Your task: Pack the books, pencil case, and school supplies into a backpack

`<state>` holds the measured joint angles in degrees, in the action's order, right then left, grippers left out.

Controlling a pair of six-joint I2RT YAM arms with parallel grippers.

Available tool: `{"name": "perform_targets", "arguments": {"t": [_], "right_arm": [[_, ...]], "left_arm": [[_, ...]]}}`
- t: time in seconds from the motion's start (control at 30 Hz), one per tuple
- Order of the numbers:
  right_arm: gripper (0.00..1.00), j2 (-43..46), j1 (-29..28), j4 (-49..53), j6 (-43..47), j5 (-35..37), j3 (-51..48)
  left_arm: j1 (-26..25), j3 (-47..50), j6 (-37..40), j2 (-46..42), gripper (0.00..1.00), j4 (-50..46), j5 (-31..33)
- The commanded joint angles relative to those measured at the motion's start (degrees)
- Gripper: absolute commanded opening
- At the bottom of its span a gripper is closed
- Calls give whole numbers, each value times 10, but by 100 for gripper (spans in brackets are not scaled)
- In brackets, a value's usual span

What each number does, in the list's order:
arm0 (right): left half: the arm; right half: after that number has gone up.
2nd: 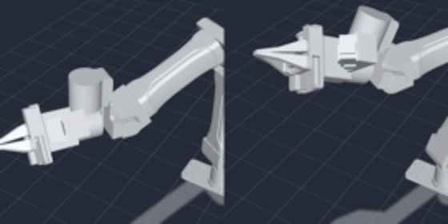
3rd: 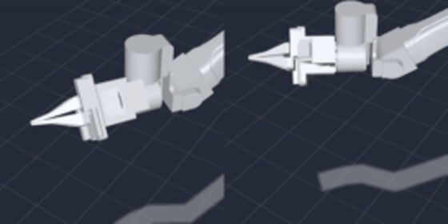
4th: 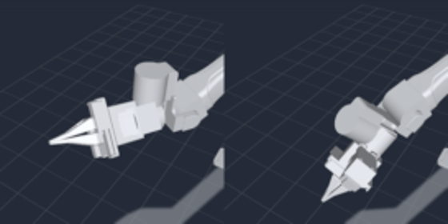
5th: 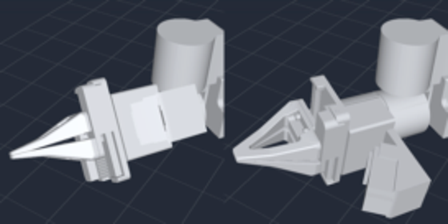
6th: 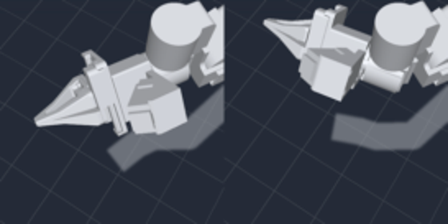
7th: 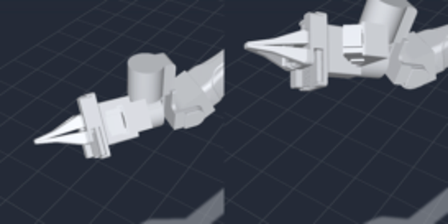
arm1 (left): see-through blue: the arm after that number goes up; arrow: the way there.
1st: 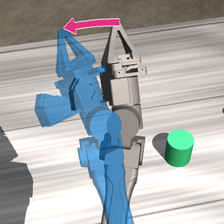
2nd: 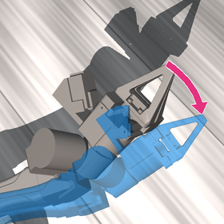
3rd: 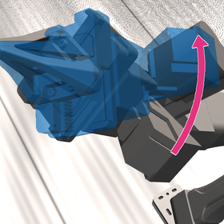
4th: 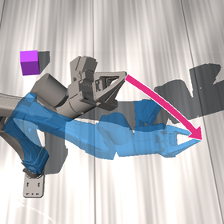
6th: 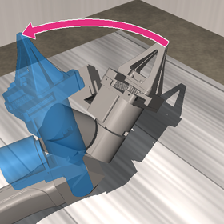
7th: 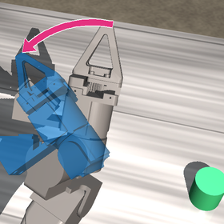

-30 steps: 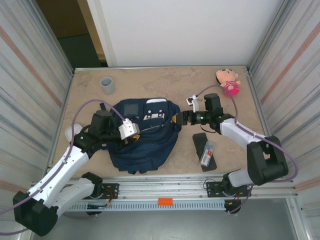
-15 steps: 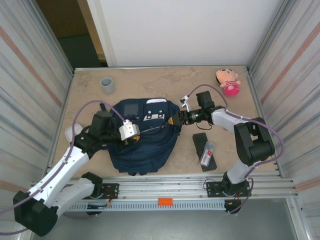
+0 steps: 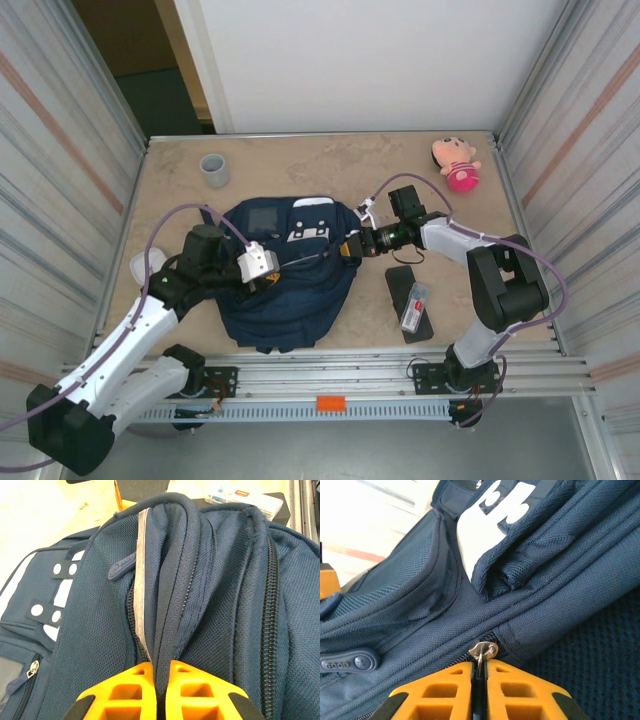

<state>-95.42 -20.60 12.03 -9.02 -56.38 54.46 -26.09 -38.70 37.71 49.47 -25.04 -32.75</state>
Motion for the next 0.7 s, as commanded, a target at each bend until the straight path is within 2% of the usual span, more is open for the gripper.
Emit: {"name": "perform_targets", "arguments": {"t": [0.0,0.17,0.3,0.47,0.57,0.67], "right_arm": [[1,32,-4,6,-7,8,6],[0,79,-6,22,-17,47,3],[0,115,-21,95,7,82,26],[0,137,-64,184,11,131,63],[0,139,-92,226,16,129,77],[0,155,-95,240,6,114,67]], "left_arm": [[2,-6,1,-22,0,76,-6],[3,-9,7,-13,0,61,13],[-6,-20,-4,9,0,52,91],[-53,-39,1,41,0,34,170],[-69,-40,-16,56,0,48,214],[-69,-40,-31,67,0,53,245]]}}
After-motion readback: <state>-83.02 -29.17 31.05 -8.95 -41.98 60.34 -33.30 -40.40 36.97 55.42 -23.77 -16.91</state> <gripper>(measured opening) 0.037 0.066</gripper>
